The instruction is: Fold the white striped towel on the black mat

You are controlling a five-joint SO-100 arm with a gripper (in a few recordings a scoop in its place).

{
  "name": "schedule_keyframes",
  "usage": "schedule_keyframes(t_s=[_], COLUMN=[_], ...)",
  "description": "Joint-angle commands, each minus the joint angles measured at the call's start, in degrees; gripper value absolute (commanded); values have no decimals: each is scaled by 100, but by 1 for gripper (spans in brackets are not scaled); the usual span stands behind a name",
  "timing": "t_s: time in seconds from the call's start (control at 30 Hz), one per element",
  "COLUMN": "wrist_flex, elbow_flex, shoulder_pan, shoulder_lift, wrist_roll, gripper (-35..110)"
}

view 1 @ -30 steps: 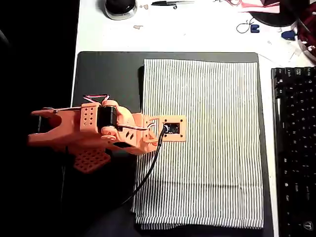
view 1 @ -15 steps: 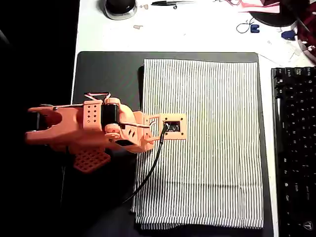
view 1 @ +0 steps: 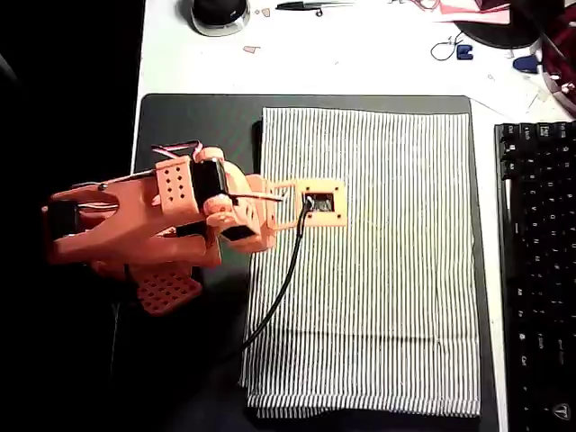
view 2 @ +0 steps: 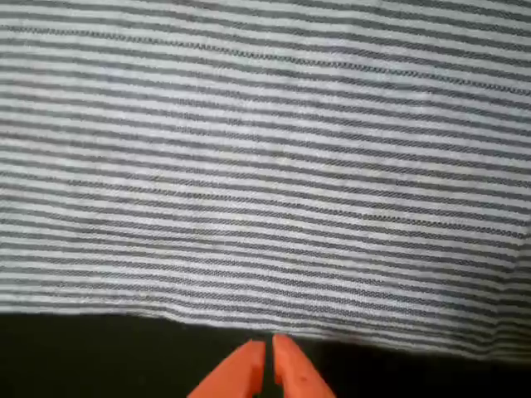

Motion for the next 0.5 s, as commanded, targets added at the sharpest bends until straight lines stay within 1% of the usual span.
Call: schedule_keyframes(t_s=[0.0, 0.17, 0.47], wrist_flex=[35, 70, -457], elbow_flex=[-466, -1028, -1670], shoulder_pan=[-264, -606, -976], shoulder_lift=[-272, -949, -1881], wrist_roll=[229, 598, 896], gripper=[0, 0, 0])
